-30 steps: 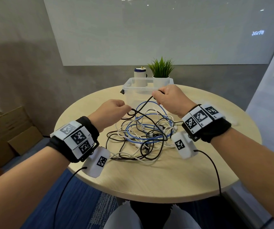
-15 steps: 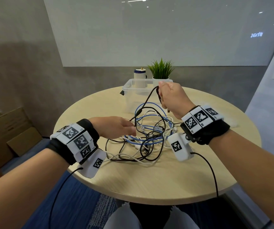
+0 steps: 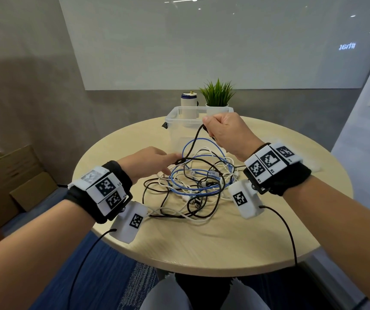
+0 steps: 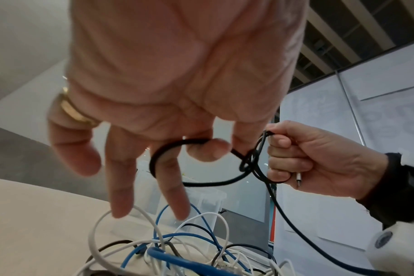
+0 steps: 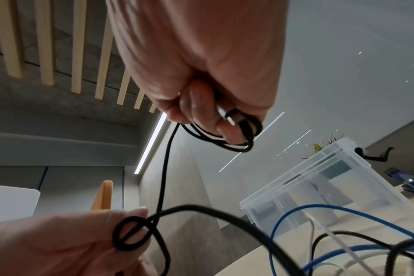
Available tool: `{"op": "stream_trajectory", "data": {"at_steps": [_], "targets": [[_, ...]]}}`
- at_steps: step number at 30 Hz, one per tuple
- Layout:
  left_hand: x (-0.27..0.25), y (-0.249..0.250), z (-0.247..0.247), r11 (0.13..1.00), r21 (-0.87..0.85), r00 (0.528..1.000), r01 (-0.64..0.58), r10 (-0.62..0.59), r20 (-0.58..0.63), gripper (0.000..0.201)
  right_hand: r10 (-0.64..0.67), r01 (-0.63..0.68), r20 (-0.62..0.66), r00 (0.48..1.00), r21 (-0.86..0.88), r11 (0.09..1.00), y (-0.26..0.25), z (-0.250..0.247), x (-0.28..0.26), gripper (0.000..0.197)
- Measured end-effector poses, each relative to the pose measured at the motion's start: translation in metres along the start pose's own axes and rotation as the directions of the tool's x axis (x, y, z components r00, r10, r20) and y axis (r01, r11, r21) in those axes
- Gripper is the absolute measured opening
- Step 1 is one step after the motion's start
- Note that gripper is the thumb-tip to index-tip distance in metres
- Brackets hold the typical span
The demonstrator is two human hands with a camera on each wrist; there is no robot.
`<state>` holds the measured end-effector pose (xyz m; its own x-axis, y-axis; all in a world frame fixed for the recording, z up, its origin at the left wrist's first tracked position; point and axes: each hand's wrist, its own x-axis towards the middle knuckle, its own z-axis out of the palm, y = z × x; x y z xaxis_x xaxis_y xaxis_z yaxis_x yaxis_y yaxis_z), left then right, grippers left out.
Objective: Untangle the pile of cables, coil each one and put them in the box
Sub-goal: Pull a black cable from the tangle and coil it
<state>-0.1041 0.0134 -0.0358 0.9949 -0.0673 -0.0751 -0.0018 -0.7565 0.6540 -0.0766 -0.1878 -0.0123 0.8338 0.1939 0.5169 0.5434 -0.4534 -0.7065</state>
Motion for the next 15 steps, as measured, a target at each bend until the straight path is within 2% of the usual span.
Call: {"op": "stream_trajectory", "data": {"at_steps": [5, 7, 10, 12, 14, 15], "targets": [[-0.005, 0.004, 0.003, 0.98, 0.102, 0.984, -0.17, 0.173, -0.028, 0.046, 0.075, -0.075, 0.002, 0.997, 0.054, 0.996, 0.007, 0.005, 0.004, 0.042], [-0.006, 0.008, 0.003, 0.972, 0.131, 0.979, -0.195, 0.2, -0.029, 0.046, 0.117, -0.118, 0.02, 0.993, 0.106, 0.987, 0.009, 0.01, 0.004, 0.041], [-0.005, 0.012, 0.005, 0.924, 0.331, 0.963, -0.191, 0.241, -0.117, 0.041, 0.188, -0.194, 0.047, 0.981, 0.198, 0.961, 0.01, 0.016, 0.002, 0.039], [-0.002, 0.013, 0.007, 0.858, 0.455, 0.91, -0.236, 0.36, -0.207, 0.024, 0.219, -0.223, 0.046, 0.975, 0.262, 0.939, 0.008, 0.016, 0.003, 0.037], [-0.003, 0.011, 0.009, 0.753, 0.542, 0.796, -0.373, 0.56, -0.23, 0.011, 0.262, -0.257, 0.031, 0.965, 0.332, 0.908, 0.004, 0.012, 0.005, 0.035], [-0.003, 0.009, 0.01, 0.669, 0.581, 0.724, -0.462, 0.663, -0.188, 0.012, 0.289, -0.273, 0.015, 0.957, 0.375, 0.886, 0.002, 0.01, 0.006, 0.034]]}}
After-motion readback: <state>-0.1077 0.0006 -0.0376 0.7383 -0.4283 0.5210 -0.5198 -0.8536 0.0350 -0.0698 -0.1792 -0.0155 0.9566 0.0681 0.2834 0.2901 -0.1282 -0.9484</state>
